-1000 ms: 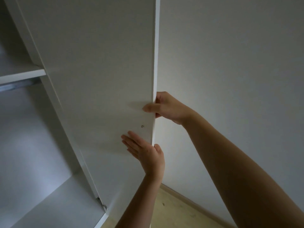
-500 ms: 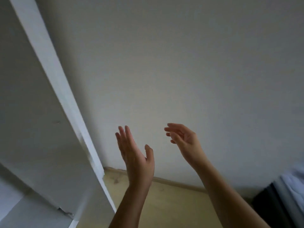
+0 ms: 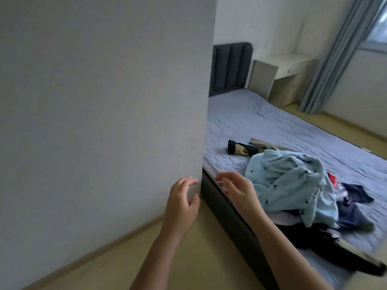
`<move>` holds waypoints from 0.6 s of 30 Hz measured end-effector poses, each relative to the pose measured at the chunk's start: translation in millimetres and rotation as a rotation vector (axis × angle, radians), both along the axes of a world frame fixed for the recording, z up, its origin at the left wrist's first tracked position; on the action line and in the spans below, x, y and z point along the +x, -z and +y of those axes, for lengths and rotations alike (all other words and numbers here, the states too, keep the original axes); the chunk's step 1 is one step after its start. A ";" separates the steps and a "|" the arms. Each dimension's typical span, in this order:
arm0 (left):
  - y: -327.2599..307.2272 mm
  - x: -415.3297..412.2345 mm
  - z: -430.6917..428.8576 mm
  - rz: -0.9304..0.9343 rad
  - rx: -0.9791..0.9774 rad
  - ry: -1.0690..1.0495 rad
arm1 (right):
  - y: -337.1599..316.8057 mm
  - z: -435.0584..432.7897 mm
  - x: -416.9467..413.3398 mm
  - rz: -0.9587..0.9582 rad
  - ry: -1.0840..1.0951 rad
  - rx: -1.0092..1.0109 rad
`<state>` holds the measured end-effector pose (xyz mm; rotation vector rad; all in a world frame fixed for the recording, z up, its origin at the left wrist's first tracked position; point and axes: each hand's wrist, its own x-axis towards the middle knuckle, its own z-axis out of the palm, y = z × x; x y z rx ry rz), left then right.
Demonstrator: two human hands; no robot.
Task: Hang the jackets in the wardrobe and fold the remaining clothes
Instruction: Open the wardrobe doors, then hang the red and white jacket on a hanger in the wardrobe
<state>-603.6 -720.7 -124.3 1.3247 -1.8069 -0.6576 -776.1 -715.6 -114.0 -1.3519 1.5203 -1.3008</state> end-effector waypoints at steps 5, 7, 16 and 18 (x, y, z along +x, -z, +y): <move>17.3 -105.5 -51.5 -0.013 0.039 0.226 | 25.3 -1.6 -98.5 -0.061 0.259 0.075; 24.8 -142.5 -76.2 -0.008 0.049 0.309 | 34.0 -6.4 -130.8 -0.088 0.350 0.112; 58.3 -315.4 -215.4 -0.119 0.088 0.794 | 56.4 -69.5 -277.8 -0.079 0.735 0.239; 65.5 -351.0 -241.4 -0.155 0.088 0.854 | 63.0 -80.4 -306.2 -0.082 0.788 0.276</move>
